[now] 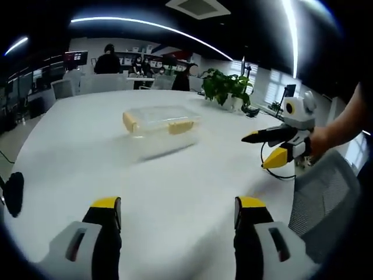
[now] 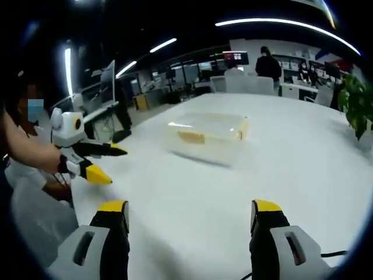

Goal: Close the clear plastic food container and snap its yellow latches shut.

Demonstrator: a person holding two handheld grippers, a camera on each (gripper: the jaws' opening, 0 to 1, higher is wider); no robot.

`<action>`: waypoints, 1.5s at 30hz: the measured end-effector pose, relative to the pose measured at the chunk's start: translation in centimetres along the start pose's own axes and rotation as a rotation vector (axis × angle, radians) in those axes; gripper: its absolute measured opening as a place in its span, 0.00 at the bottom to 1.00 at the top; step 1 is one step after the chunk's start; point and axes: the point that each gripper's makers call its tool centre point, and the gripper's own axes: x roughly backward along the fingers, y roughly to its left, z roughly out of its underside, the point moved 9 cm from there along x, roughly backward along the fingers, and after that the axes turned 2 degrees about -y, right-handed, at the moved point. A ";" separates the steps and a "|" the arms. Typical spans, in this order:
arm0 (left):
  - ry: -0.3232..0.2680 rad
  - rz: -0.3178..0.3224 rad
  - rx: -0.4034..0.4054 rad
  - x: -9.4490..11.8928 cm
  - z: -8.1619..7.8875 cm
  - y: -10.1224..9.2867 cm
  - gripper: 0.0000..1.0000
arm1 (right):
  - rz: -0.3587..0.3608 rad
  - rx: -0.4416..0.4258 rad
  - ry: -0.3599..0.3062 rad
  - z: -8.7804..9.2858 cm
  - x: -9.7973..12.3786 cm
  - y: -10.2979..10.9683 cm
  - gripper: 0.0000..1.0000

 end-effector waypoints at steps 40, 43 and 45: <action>-0.043 -0.020 0.083 4.9 1.1 -3.5 0.79 | -0.030 -0.044 -0.030 1.3 6.8 0.5 0.89; -0.059 -0.021 0.095 5.2 0.9 -3.8 0.78 | -0.037 -0.045 -0.051 1.1 7.6 0.3 0.88; -0.063 -0.022 0.095 5.4 0.9 -4.1 0.78 | -0.037 -0.050 -0.053 1.0 8.2 0.3 0.89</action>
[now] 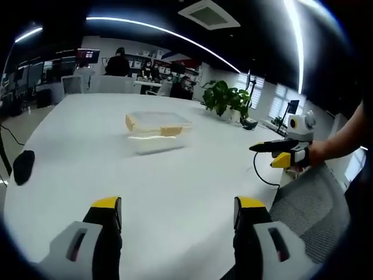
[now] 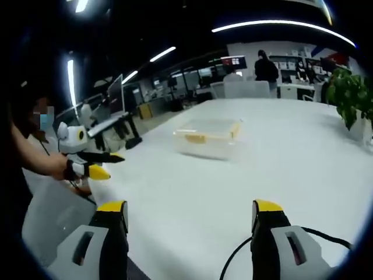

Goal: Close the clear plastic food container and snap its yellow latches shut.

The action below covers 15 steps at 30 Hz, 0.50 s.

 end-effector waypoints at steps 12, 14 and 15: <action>-0.014 -0.020 -0.007 1.4 -0.1 -1.1 0.78 | -0.039 0.032 -0.024 -0.6 1.9 0.3 0.89; -0.021 -0.027 -0.006 1.8 0.2 -1.3 0.78 | -0.054 0.045 -0.024 -0.7 2.0 0.6 0.89; 0.006 -0.039 0.010 2.1 0.5 -1.5 0.78 | -0.067 0.054 -0.023 -0.6 2.2 0.6 0.88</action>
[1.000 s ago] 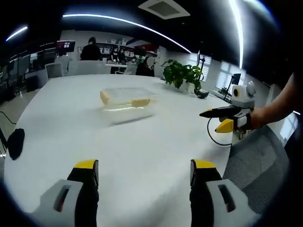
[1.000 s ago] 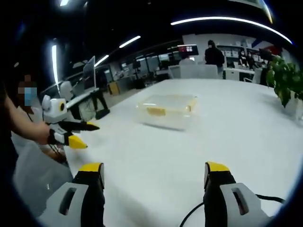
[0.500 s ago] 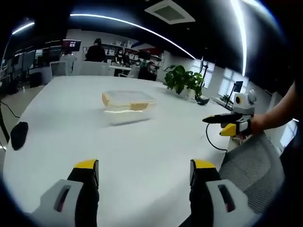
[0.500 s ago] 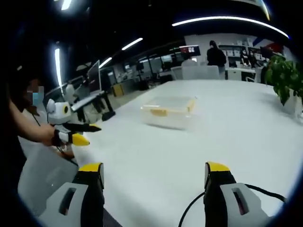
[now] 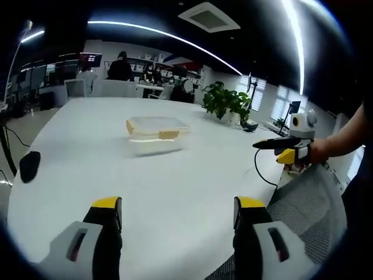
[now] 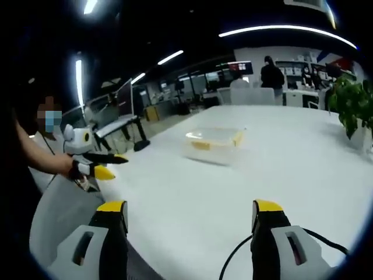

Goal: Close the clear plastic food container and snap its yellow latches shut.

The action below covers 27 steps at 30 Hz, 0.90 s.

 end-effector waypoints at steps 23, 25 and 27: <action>0.013 -0.078 -0.067 0.7 1.0 -0.8 0.74 | -0.031 0.079 0.042 1.7 0.9 0.9 0.75; 0.038 -0.072 -0.077 0.4 1.1 -0.9 0.74 | -0.038 0.063 0.056 1.8 0.8 0.8 0.74; 0.052 -0.067 -0.088 0.2 1.2 -1.0 0.74 | -0.044 0.075 0.066 1.8 0.7 1.0 0.73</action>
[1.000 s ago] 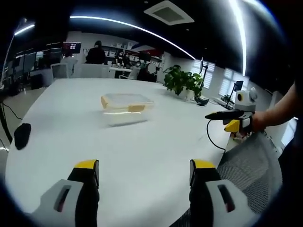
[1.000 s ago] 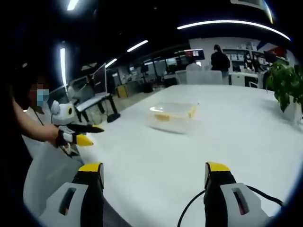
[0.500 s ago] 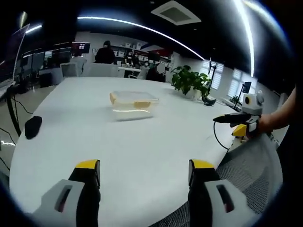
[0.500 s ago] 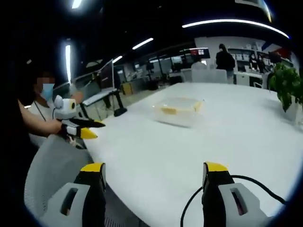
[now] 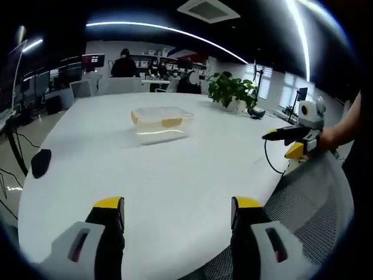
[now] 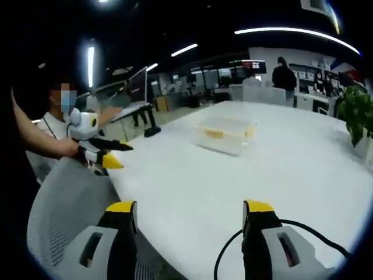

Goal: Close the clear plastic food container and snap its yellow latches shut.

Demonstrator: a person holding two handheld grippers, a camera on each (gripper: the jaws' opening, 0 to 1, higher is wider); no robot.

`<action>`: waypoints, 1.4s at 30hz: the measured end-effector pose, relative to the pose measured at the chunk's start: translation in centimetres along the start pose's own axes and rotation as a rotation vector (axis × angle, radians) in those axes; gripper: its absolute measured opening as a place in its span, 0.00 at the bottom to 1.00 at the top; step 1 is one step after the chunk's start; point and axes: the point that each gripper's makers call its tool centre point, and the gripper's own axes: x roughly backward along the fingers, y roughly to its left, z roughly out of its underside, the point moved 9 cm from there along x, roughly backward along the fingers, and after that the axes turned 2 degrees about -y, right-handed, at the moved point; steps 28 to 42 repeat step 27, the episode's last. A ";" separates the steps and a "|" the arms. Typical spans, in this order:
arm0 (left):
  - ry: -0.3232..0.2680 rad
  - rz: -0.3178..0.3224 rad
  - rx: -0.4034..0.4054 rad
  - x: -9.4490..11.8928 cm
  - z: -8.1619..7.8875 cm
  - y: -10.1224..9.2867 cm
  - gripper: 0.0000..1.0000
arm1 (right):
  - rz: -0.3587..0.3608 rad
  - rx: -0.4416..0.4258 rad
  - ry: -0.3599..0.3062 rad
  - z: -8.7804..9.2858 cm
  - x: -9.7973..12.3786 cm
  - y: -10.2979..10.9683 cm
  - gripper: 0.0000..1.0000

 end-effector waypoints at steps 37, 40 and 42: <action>0.041 0.005 0.011 -0.5 0.5 0.0 0.73 | -0.059 0.025 0.023 0.4 -0.5 0.3 0.70; 0.041 0.005 0.011 -0.5 0.5 0.0 0.73 | -0.059 0.025 0.023 0.4 -0.5 0.3 0.70; 0.041 0.005 0.011 -0.5 0.5 0.0 0.73 | -0.059 0.025 0.023 0.4 -0.5 0.3 0.70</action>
